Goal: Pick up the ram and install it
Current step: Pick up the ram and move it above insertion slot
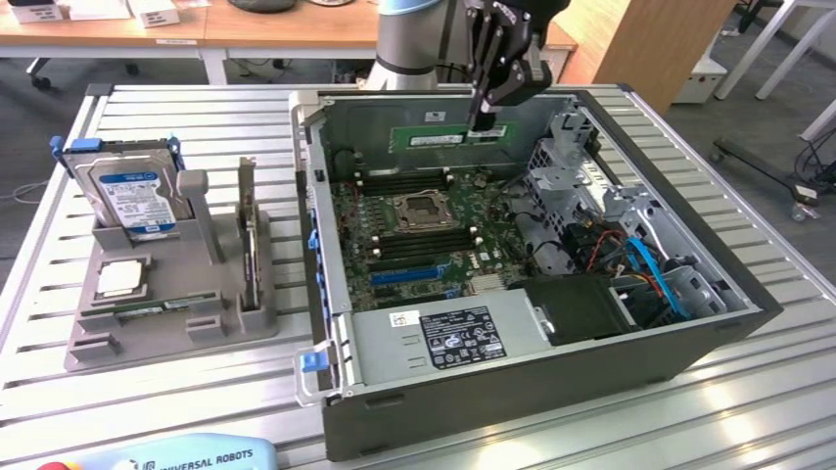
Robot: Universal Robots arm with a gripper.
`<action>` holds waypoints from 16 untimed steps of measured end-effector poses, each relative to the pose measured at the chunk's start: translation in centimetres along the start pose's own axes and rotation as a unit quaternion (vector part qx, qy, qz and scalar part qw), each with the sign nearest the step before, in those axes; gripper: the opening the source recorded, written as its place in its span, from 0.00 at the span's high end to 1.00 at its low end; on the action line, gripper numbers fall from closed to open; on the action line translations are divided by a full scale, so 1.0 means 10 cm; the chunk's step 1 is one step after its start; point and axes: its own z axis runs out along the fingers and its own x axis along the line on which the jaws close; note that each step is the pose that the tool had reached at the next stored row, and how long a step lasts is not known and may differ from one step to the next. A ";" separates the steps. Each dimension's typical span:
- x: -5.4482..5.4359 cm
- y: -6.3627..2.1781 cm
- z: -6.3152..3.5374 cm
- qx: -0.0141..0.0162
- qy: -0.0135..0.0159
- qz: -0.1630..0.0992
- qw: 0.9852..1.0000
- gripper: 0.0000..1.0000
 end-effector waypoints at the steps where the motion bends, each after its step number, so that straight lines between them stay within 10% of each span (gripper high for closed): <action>1: -0.03 -0.001 0.003 0.000 0.000 0.000 1.000 0.88; 16: -0.19 -0.006 0.056 0.000 0.000 0.000 1.000 0.88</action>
